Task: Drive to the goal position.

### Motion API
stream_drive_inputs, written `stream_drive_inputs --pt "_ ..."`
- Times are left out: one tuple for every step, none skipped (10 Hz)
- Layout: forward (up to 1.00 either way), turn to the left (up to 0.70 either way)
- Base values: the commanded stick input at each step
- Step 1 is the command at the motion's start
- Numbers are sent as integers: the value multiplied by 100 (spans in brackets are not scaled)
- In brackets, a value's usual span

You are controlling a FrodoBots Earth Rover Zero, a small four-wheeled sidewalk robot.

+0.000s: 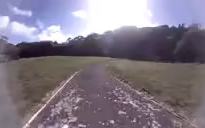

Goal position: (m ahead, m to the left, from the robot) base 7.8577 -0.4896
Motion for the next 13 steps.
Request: stream_drive_inputs --pt "100 27" --pt "100 17" --pt "100 9" --pt "100 6" --pt "100 3" --pt "100 3" --pt "100 3" --pt "100 3" --pt "100 3" --pt "100 3" --pt "100 3" --pt "100 3" --pt "100 3"
